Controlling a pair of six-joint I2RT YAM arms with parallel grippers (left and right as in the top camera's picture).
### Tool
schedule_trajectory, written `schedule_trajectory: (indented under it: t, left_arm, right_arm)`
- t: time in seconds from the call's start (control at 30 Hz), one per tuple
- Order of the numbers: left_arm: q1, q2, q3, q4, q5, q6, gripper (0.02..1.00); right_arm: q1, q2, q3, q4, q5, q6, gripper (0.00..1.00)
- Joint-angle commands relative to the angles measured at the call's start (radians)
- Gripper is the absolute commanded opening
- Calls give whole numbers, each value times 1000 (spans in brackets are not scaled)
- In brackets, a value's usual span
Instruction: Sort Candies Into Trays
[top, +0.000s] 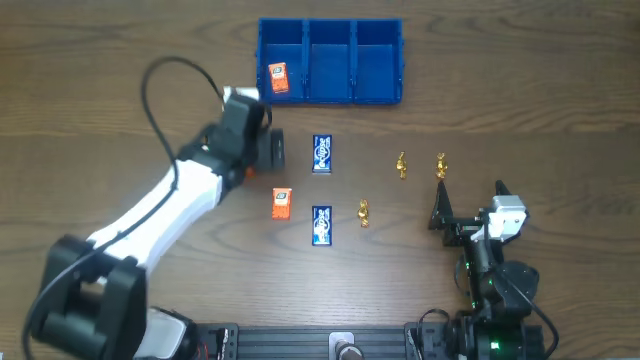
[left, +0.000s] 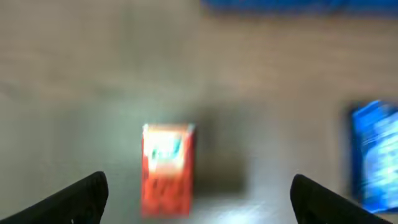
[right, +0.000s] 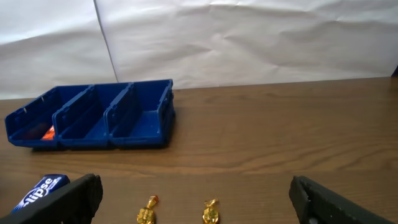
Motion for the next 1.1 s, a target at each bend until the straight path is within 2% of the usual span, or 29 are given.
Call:
schedule_trajectory:
  t: [0.03, 0.23, 0.3, 0.47, 0.57, 0.7, 0.97, 1.1]
  left_arm:
    - [21, 62, -10, 16, 3, -14, 923]
    - [53, 140, -10, 39, 23, -14, 908]
    - [55, 146, -10, 43, 23, -14, 869]
    - [55, 152, -10, 50, 23, -14, 647]
    - [55, 152, -10, 54, 23, -14, 463]
    - [55, 152, -10, 53, 23, -14, 349]
    - [51, 127, 40, 27, 30, -15, 268]
    - [12, 78, 243, -95, -16, -14, 257]
  right_arm:
    - [2, -7, -2, -6, 2, -6, 1000]
    - [2, -7, -2, -6, 2, -6, 1000]
    - [2, -7, -2, -6, 2, -6, 998]
    - [2, -7, -2, -6, 2, -6, 1000]
    - [2, -7, -2, -6, 2, -6, 998]
    - [2, -7, -2, -6, 2, -6, 1000]
    - [2, -7, -2, -6, 2, -6, 1000]
    - [2, -7, -2, -6, 2, -6, 1000]
